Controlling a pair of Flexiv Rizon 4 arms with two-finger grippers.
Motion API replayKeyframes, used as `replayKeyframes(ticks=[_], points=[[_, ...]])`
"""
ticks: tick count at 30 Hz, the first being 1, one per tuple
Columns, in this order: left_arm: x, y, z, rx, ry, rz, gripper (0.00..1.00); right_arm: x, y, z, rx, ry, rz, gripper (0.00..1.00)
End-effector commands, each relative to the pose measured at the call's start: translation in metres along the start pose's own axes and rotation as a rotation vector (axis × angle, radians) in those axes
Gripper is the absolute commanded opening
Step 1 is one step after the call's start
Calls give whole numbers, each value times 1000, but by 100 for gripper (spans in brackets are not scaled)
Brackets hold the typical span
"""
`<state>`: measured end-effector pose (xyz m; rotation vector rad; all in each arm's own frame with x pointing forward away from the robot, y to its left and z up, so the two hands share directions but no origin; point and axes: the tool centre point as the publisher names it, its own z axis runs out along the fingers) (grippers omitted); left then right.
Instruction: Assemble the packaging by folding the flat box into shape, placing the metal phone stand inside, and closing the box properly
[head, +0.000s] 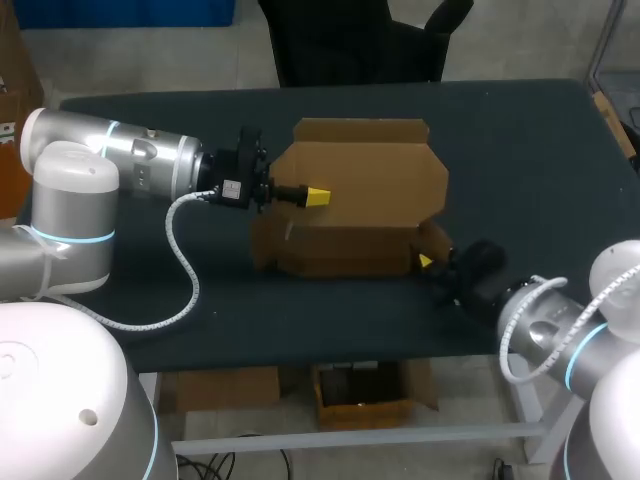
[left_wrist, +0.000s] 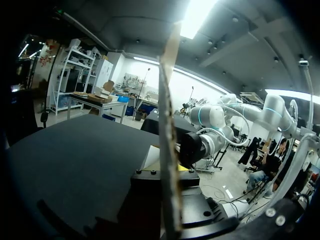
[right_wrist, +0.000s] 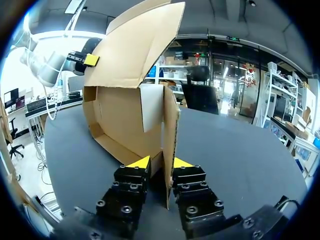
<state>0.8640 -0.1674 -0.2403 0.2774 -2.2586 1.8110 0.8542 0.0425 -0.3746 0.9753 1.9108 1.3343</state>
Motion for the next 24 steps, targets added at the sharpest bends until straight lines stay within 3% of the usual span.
replayKeyframes(ticks=[1, 24], points=[[-1, 2, 1, -1, 2, 1, 0, 7, -2, 0, 0, -102, 1, 28], [-1, 2, 1, -1, 2, 1, 0, 28, 3, -7, -23, -65, 23, 23]])
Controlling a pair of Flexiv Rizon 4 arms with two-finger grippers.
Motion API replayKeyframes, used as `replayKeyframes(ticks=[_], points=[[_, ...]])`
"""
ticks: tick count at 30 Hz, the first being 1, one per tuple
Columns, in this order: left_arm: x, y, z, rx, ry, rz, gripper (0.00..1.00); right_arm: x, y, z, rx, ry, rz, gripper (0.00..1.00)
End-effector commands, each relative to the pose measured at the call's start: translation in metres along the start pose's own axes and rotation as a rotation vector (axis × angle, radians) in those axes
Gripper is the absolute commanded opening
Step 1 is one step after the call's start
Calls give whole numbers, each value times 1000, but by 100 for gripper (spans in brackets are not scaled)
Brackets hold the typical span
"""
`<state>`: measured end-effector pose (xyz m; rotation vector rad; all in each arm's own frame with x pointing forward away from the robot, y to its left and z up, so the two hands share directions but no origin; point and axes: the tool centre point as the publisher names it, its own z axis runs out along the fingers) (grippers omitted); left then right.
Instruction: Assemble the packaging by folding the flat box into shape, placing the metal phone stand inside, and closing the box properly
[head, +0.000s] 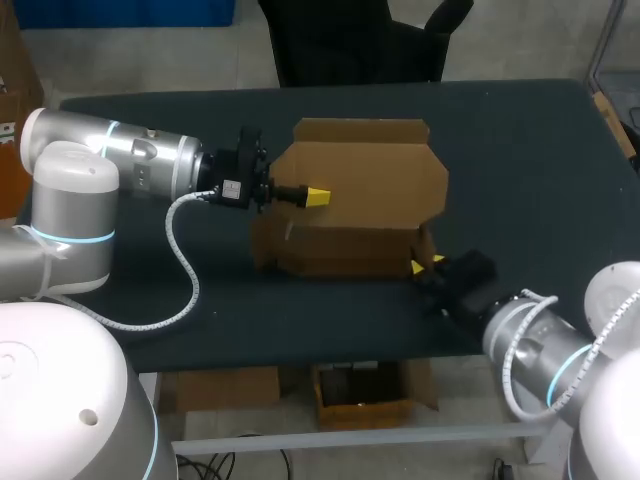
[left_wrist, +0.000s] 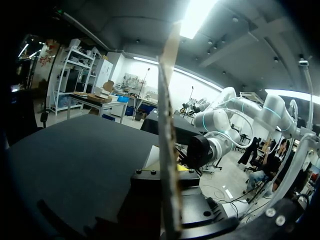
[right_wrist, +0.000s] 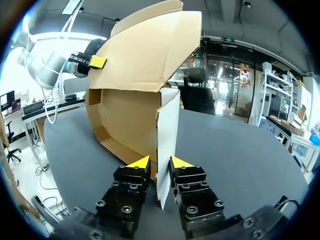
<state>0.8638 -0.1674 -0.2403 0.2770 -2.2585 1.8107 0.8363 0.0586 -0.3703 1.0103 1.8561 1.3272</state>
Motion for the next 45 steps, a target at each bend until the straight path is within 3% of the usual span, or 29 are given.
replayKeyframes(ticks=[1, 10, 33, 45], points=[[-1, 2, 1, -1, 1, 1, 0, 6, 0, 0, -6, -22, 5, 24], [-1, 2, 1, -1, 1, 1, 0, 12, 0, -3, -19, -51, 16, 23], [-1, 2, 1, -1, 1, 1, 0, 34, 4, -14, -70, -14, 40, 24], [-1, 2, 1, -1, 1, 1, 0, 29, -4, -34, -55, 33, 61, 24]])
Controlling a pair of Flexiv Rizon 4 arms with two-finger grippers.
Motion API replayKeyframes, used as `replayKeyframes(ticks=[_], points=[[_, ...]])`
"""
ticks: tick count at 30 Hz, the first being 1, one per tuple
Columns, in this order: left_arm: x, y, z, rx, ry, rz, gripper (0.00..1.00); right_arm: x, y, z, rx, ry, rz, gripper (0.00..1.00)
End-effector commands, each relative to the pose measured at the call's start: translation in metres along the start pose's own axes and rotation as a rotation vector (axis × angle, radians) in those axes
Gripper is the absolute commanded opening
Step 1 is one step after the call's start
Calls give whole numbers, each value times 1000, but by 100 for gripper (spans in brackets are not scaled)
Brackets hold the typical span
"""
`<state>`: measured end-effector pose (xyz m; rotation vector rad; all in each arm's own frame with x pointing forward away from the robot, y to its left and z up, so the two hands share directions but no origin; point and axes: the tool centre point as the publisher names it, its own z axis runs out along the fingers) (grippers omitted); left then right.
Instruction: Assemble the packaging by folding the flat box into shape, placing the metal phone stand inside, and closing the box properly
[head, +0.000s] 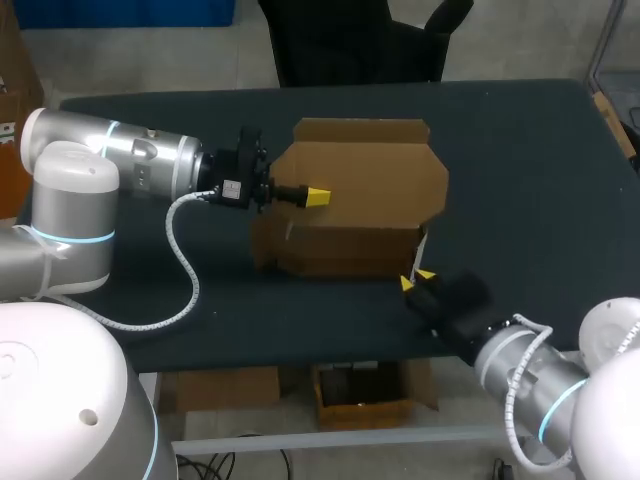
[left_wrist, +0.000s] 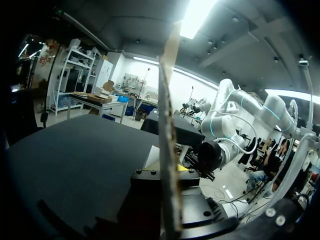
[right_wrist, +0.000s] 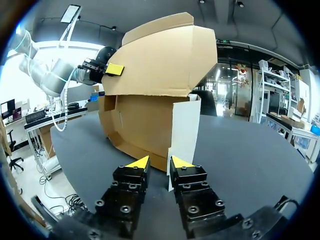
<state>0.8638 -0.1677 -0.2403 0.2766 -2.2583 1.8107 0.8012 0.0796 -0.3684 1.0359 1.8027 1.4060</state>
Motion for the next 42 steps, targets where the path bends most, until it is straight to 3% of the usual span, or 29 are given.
replayKeyframes(ticks=[1, 10, 19, 31, 37, 42], points=[[-1, 3, 0, -1, 1, 0, 0, -8, -2, -18, -2, 23, 8, 24], [-1, 3, 0, -1, 1, 0, 0, -27, -6, -56, 8, 119, 9, 21], [-1, 3, 0, -1, 1, 0, 0, -54, -7, -69, 45, 334, -5, 21], [-1, 3, 0, -1, 1, 0, 0, -85, -9, -58, 124, 621, -133, 24], [-1, 3, 0, -1, 1, 0, 0, -91, -10, -51, 137, 677, -184, 26], [-1, 3, 0, -1, 1, 0, 0, -88, -7, -42, 140, 720, -241, 37]])
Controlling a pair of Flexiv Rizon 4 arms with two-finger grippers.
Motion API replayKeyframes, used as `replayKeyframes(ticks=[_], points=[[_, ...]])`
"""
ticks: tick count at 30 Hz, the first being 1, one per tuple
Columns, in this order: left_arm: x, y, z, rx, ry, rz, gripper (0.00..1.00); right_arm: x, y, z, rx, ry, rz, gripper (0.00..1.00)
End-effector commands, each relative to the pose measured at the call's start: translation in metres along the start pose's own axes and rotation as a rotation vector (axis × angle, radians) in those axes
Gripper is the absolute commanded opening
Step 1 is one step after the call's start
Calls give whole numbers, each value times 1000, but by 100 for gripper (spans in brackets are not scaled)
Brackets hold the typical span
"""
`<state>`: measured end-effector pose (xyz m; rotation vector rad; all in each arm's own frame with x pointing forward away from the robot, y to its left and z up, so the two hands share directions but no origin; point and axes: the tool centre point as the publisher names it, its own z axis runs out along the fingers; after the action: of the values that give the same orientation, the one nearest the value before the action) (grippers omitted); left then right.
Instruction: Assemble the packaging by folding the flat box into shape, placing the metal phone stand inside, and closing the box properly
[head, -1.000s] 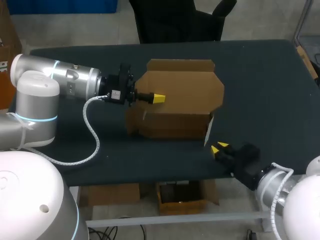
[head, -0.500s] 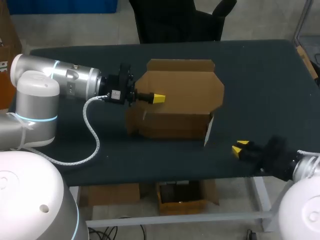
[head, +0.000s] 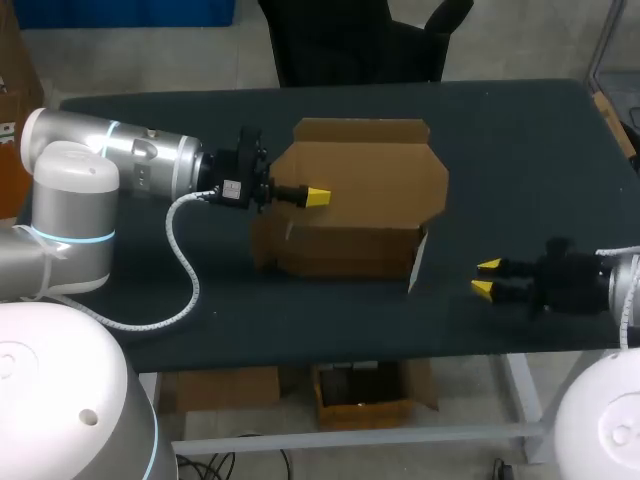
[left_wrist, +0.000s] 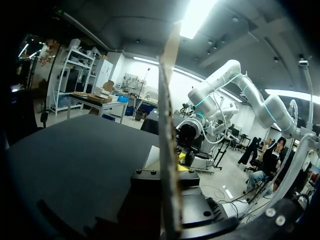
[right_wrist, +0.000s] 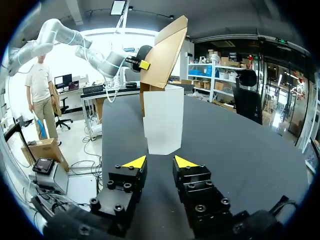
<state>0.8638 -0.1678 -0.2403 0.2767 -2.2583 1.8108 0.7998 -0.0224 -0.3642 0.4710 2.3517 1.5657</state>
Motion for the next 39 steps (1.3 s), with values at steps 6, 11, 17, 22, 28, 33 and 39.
replayKeyframes(ticks=[6, 11, 17, 22, 28, 33, 39], points=[[-1, 3, 0, -1, 1, 0, 0, -7, 8, 24, 23, 184, -85, 39], [-1, 3, 0, -1, 1, 0, 0, -11, 11, 41, 38, 187, -83, 42], [-1, 3, 0, -1, 1, 0, 0, -13, 15, 57, 36, 190, -78, 42], [-1, 3, 0, -1, 1, 0, 0, -14, 18, 68, 28, 204, -77, 42], [-1, 3, 0, -1, 1, 0, 0, -12, 20, 77, 16, 208, -75, 42], [-1, 3, 0, -1, 1, 0, 0, -10, 23, 81, -2, 207, -72, 41], [-1, 3, 0, -1, 1, 0, 0, -6, 27, 83, -24, 199, -68, 40]])
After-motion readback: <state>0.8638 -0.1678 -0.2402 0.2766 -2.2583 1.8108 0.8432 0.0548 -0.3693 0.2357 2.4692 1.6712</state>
